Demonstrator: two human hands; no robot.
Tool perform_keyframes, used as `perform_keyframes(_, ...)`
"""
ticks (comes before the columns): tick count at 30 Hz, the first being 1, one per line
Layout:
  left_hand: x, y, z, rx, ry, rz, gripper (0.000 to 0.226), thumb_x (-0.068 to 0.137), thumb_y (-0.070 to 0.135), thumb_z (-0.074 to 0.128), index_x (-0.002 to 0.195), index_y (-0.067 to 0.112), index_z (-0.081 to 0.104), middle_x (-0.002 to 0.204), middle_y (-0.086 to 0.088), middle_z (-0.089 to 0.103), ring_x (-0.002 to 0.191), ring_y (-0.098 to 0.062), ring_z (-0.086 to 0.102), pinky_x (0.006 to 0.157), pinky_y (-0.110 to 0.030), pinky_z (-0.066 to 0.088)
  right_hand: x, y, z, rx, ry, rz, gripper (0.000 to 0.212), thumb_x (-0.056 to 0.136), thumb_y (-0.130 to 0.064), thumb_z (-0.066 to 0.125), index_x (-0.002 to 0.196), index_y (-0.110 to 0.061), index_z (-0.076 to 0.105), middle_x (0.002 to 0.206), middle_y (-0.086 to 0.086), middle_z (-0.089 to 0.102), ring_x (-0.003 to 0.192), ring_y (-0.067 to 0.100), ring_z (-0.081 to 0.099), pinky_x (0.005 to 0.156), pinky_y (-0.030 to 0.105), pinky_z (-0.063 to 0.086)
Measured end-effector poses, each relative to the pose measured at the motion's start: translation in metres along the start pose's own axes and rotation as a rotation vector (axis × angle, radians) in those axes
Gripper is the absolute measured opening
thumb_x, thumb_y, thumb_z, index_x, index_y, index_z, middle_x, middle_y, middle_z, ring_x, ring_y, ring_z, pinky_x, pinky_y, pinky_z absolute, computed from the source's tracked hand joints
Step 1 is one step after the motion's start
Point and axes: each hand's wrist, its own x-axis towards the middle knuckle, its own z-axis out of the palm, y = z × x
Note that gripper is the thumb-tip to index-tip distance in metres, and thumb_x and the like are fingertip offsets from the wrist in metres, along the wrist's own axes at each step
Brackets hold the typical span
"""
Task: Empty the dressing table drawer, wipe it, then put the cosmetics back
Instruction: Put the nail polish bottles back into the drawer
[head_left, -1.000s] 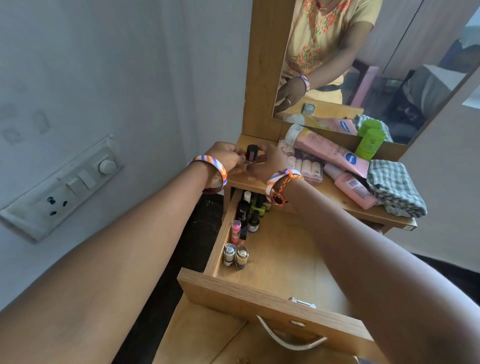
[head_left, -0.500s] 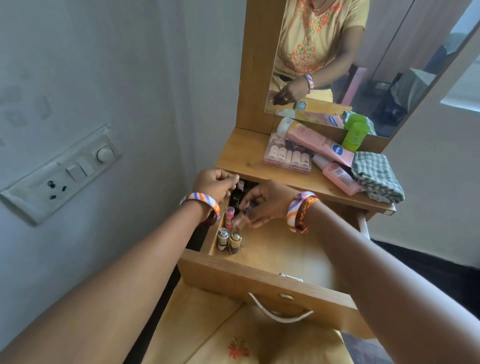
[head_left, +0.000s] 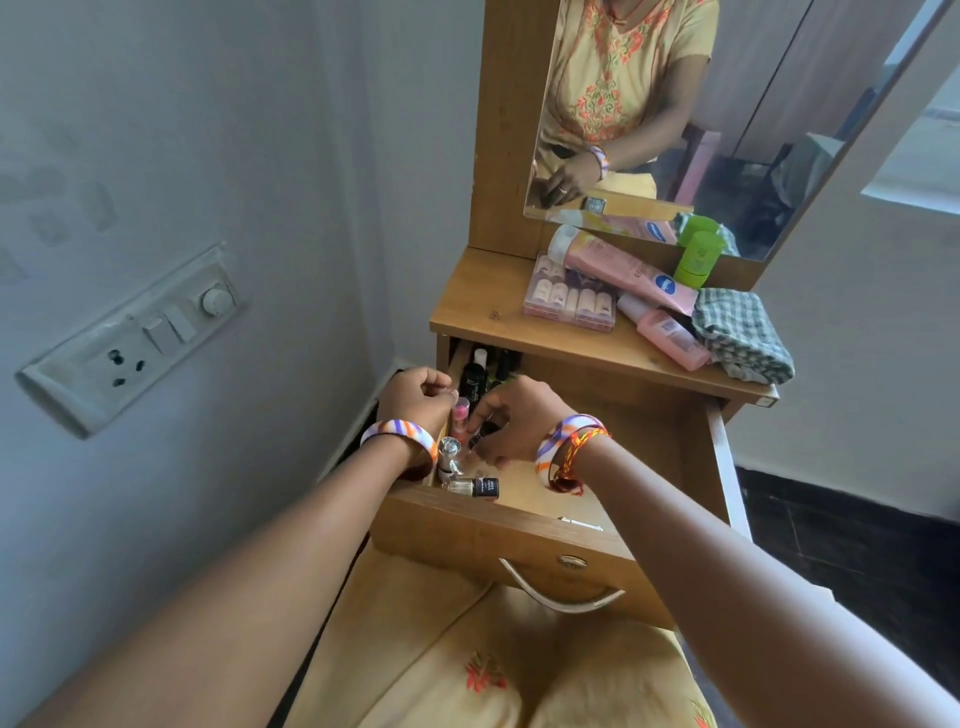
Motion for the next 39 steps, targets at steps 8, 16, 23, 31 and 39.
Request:
perform_keyframes(8,-0.013,0.028,-0.01,0.359,-0.48,0.254,0.045,0.077,-0.006,0.061,0.115,0.017,0.058,0.088,0.006,0.056,0.073,-0.008,0.053,0.069,-0.023,0.049,0.0,0.003,-0.022,0.039,0.165,0.051,0.029,0.073,-0.009,0.074,0.099,-0.008,0.061,0.088,0.007,0.062,0.083,0.029,0.07,0.075,0.035,0.06)
perform_keyframes(16,-0.022,0.038,-0.023,0.559,-0.443,0.306,0.022,0.067,0.013,0.08,0.079,0.019,0.063,0.086,0.001,0.067,0.085,-0.016,0.062,0.071,-0.025,0.048,0.002,0.021,-0.012,0.481,0.075,0.145,0.02,0.082,-0.023,0.069,0.09,-0.004,0.063,0.071,0.005,0.063,0.056,0.013,0.059,0.05,0.018,0.055)
perform_keyframes(23,-0.026,0.048,-0.032,0.705,-0.68,0.272,0.021,0.075,0.012,0.076,0.095,0.013,0.071,0.103,-0.004,0.066,0.095,-0.019,0.062,0.083,-0.028,0.053,0.015,0.043,0.034,-0.297,-0.219,0.103,0.029,0.081,-0.025,0.068,0.111,-0.023,0.067,0.111,0.006,0.066,0.097,0.024,0.064,0.086,0.03,0.054)
perform_keyframes(31,-0.032,0.045,-0.027,0.941,-0.642,0.337,0.029,0.071,0.018,0.079,0.098,0.011,0.07,0.105,-0.007,0.066,0.095,-0.021,0.063,0.073,-0.027,0.051,0.013,0.046,0.027,-0.253,-0.18,0.129,0.023,0.079,-0.025,0.071,0.097,-0.009,0.07,0.097,0.007,0.071,0.085,0.021,0.065,0.075,0.028,0.056)
perform_keyframes(39,-0.033,0.043,-0.02,1.02,-0.571,0.393,0.028,0.078,0.014,0.072,0.105,0.01,0.068,0.109,-0.007,0.063,0.092,-0.024,0.064,0.07,-0.024,0.051,0.012,0.035,-0.002,-0.144,-0.063,0.148,0.019,0.076,-0.016,0.074,0.09,-0.004,0.069,0.082,0.011,0.073,0.065,0.018,0.066,0.07,0.029,0.061)
